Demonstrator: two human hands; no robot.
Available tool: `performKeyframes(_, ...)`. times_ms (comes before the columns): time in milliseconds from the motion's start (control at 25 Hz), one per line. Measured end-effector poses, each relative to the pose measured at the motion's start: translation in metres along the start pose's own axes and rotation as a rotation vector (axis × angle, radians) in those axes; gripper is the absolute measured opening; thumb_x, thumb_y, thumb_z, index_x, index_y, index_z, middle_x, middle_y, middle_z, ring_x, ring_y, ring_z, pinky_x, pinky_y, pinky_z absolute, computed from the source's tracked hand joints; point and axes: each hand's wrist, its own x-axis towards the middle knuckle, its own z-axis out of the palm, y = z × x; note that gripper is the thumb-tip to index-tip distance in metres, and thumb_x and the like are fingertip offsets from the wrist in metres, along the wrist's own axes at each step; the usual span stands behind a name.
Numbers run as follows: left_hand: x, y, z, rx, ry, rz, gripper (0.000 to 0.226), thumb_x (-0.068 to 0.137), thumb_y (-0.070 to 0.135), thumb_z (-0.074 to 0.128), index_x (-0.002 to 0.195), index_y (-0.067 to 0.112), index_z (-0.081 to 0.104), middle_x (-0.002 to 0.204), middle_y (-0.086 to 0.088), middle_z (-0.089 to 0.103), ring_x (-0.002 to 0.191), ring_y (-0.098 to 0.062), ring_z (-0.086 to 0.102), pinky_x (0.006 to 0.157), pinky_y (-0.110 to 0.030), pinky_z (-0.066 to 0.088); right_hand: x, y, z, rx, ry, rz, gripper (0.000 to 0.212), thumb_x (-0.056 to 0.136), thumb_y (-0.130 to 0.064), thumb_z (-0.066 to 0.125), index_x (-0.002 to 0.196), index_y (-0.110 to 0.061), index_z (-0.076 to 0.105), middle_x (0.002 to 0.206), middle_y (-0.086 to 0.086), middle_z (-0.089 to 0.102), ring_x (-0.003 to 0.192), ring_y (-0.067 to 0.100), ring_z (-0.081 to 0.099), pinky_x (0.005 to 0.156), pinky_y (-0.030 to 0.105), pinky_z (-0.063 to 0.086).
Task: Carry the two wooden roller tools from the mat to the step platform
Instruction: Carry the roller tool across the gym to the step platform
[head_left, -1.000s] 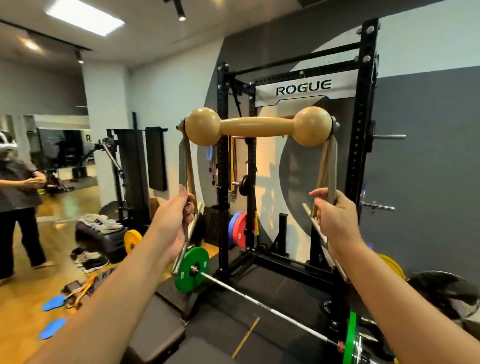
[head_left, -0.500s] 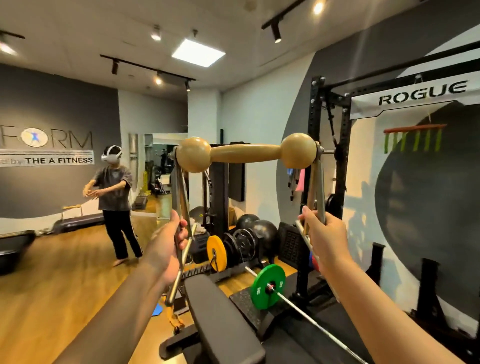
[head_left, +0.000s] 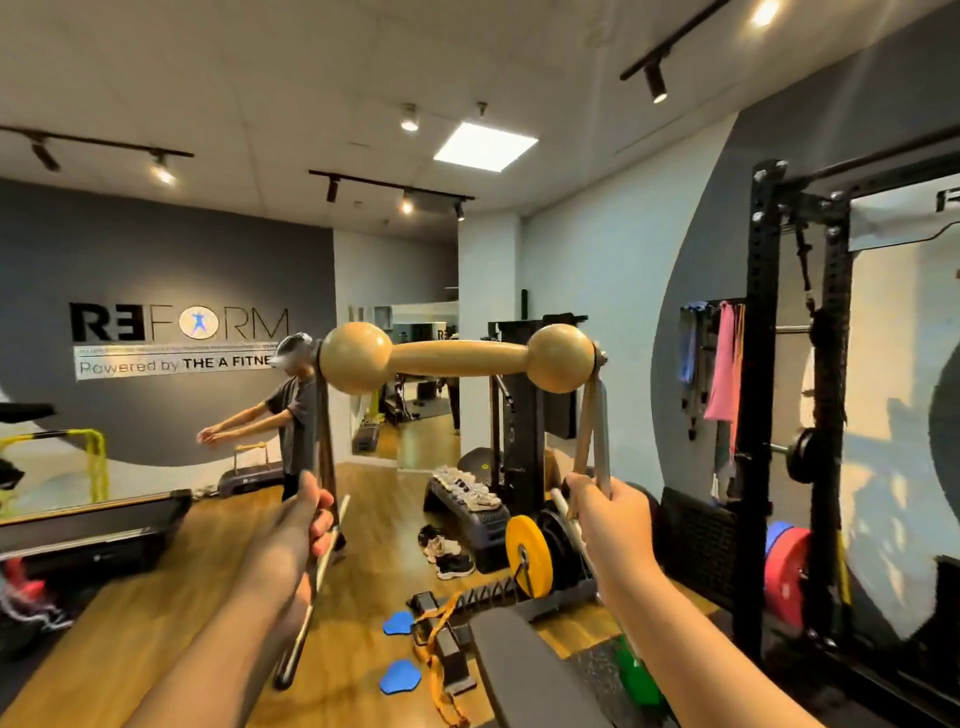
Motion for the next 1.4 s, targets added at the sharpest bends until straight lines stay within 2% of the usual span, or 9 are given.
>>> performKeyframes(80,0.024,0.0,-0.012,0.008,0.06,0.017,0.041,0.086,0.05,0.058,0.088,0.009,0.059,0.049,0.008,0.043,0.038,-0.004,0.036,0.039,-0.015,0.029,0.018,0.014,0.034,0.001,-0.029,0.005,0.04,0.093,-0.036,0.069,0.093,0.003,0.069,0.07,0.009,0.06,0.067,0.021,0.055,0.062,0.037,0.046)
performKeyframes(240,0.094,-0.007,-0.027,0.136,0.233,0.083,0.041,0.098,0.05,0.056,0.088,0.01,0.063,0.057,0.005,0.045,0.055,-0.012,0.036,0.055,-0.026,0.03,0.066,0.041,0.104,0.035,-0.109,0.038,0.032,0.092,-0.03,0.07,0.093,0.001,0.07,0.073,0.021,0.06,0.071,0.023,0.055,0.06,0.035,0.045)
performKeyframes(400,0.151,-0.014,-0.035,0.163,0.288,0.156,0.039,0.103,0.046,0.053,0.082,0.013,0.058,0.048,0.011,0.039,0.053,-0.011,0.029,0.054,-0.027,0.021,0.118,0.061,0.155,0.044,-0.201,0.061,0.027,0.089,-0.023,0.07,0.074,-0.002,0.063,0.06,0.003,0.049,0.061,0.02,0.045,0.054,0.033,0.038)
performKeyframes(560,0.2,-0.023,-0.045,0.177,0.299,0.164,0.04,0.101,0.05,0.052,0.083,0.014,0.058,0.05,0.012,0.042,0.049,-0.008,0.032,0.05,-0.022,0.025,0.162,0.076,0.198,0.033,-0.255,0.058,0.025,0.09,-0.024,0.07,0.073,-0.006,0.063,0.062,0.006,0.046,0.063,0.024,0.043,0.058,0.038,0.037)
performKeyframes(680,0.242,-0.03,-0.055,0.147,0.313,0.179,0.038,0.101,0.047,0.053,0.084,0.013,0.057,0.053,0.011,0.043,0.046,-0.004,0.035,0.046,-0.019,0.027,0.192,0.086,0.238,0.052,-0.304,0.066,0.028,0.089,-0.024,0.068,0.07,-0.014,0.05,0.065,0.009,0.037,0.066,0.025,0.035,0.06,0.042,0.03)
performKeyframes(800,0.289,-0.029,-0.071,0.135,0.3,0.173,0.036,0.102,0.045,0.053,0.085,0.013,0.056,0.055,0.01,0.044,0.044,-0.003,0.036,0.042,-0.018,0.03,0.222,0.097,0.286,0.066,-0.306,0.086,0.027,0.09,-0.023,0.065,0.071,-0.014,0.048,0.07,0.009,0.036,0.068,0.025,0.032,0.061,0.041,0.027)
performKeyframes(1040,0.417,-0.007,-0.122,0.175,0.242,0.192,0.036,0.101,0.045,0.054,0.084,0.013,0.057,0.058,0.008,0.042,0.046,-0.004,0.036,0.044,-0.019,0.028,0.28,0.128,0.415,0.079,-0.294,0.072,0.022,0.089,-0.024,0.065,0.076,-0.012,0.052,0.072,0.01,0.038,0.068,0.023,0.034,0.06,0.038,0.029)
performKeyframes(1160,0.49,-0.001,-0.141,0.217,0.236,0.178,0.038,0.102,0.048,0.052,0.084,0.016,0.057,0.056,0.009,0.041,0.046,-0.006,0.034,0.044,-0.02,0.027,0.312,0.142,0.475,0.101,-0.29,0.06,0.022,0.09,-0.026,0.063,0.08,-0.014,0.047,0.073,0.009,0.034,0.066,0.022,0.03,0.062,0.04,0.027)
performKeyframes(1400,0.636,-0.03,-0.182,0.185,0.21,0.166,0.043,0.093,0.057,0.056,0.085,0.015,0.054,0.06,0.006,0.038,0.047,-0.008,0.032,0.043,-0.02,0.026,0.391,0.197,0.583,0.094,-0.257,0.092,0.019,0.093,-0.028,0.061,0.086,-0.015,0.05,0.08,0.01,0.037,0.074,0.025,0.033,0.068,0.042,0.03)
